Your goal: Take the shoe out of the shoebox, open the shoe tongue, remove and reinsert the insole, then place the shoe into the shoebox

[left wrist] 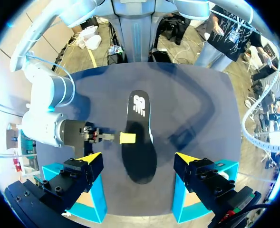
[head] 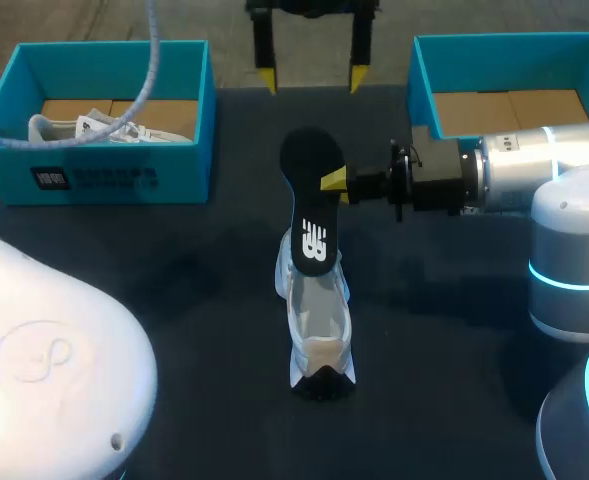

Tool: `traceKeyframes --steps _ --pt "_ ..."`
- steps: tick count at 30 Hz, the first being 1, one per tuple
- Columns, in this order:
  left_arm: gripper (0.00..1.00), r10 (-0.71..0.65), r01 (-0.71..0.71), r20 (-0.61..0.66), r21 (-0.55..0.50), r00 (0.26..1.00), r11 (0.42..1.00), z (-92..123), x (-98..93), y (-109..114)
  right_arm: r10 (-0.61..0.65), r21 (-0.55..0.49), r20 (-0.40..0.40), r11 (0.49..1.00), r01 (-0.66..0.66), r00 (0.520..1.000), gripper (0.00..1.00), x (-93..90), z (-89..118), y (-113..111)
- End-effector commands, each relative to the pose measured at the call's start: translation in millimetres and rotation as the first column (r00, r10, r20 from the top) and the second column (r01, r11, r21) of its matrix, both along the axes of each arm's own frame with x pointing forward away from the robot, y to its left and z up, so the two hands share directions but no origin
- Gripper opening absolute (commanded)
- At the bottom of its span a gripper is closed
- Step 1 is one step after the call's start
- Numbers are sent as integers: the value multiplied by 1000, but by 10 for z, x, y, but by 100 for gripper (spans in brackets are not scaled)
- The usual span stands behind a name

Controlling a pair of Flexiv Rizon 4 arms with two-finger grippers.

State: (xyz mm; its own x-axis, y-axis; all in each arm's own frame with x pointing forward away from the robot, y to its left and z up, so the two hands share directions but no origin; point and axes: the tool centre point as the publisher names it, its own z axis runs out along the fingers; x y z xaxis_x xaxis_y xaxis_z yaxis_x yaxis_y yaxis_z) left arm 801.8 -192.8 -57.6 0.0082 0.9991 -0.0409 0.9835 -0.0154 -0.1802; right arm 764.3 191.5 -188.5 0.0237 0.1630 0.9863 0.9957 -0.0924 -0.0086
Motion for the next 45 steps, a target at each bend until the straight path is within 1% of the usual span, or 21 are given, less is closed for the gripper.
traceKeyframes --steps 1,5,8,9,10,12,17,23,28,33,36,38,40,41,45 --pt "100 61 -62 -15 -298 998 952 -109 -98 219 -1 -6 -2 1000 1 1000 0 -10 13 6" --pt "100 83 -87 -28 -404 996 911 -177 -131 324 -1 -6 -2 1000 1 1000 0 -10 13 6" --pt "100 92 -97 -33 -491 995 866 -202 -147 382 -1 -6 -2 1000 1 1000 0 -10 13 6" --pt "100 95 -97 -29 -506 995 857 -203 -154 395 -1 -6 -2 1000 1 1000 0 -10 13 6" --pt "100 96 -96 -28 -542 995 835 -195 -164 420 -1 -6 -2 1000 1 1000 0 -10 13 6" --pt "100 99 -91 -18 -575 995 813 -195 -174 453 -1 -6 -2 1000 1 1000 0 -10 13 6" --pt "100 99 -73 1 -674 995 735 -214 -204 530 -1 -6 -2 1000 1 1000 0 -10 13 6" --pt "100 100 -59 9 -757 995 651 -285 -215 604 -1 -6 -2 1000 1 1000 0 -10 13 6" --pt "100 109 -83 -22 -804 994 589 -381 -200 663 -1 -6 -2 1000 1 1000 0 -10 13 6" --pt "100 120 -104 -50 -857 992 505 -461 -157 764 -1 -6 -2 1000 1 1000 0 -10 13 6" --pt "100 125 -90 -36 -884 992 460 -484 -134 797 -1 -6 -2 1000 1 1000 0 -10 13 6" --pt "100 130 -76 -24 -907 991 413 -524 -126 809 -1 -6 -2 1000 1 1000 0 -10 13 6" --pt "100 162 -65 -7 -933 987 355 -572 -129 816 -1 -6 -2 1000 1 1000 0 -10 13 6" --pt "100 173 -71 -11 -936 985 344 -596 -133 822 -1 -6 -2 1000 1 1000 0 -10 13 6" --pt "100 173 -71 -11 -936 985 344 -596 -133 822 -1 -6 -2 1000 1 1000 0 -10 13 6"
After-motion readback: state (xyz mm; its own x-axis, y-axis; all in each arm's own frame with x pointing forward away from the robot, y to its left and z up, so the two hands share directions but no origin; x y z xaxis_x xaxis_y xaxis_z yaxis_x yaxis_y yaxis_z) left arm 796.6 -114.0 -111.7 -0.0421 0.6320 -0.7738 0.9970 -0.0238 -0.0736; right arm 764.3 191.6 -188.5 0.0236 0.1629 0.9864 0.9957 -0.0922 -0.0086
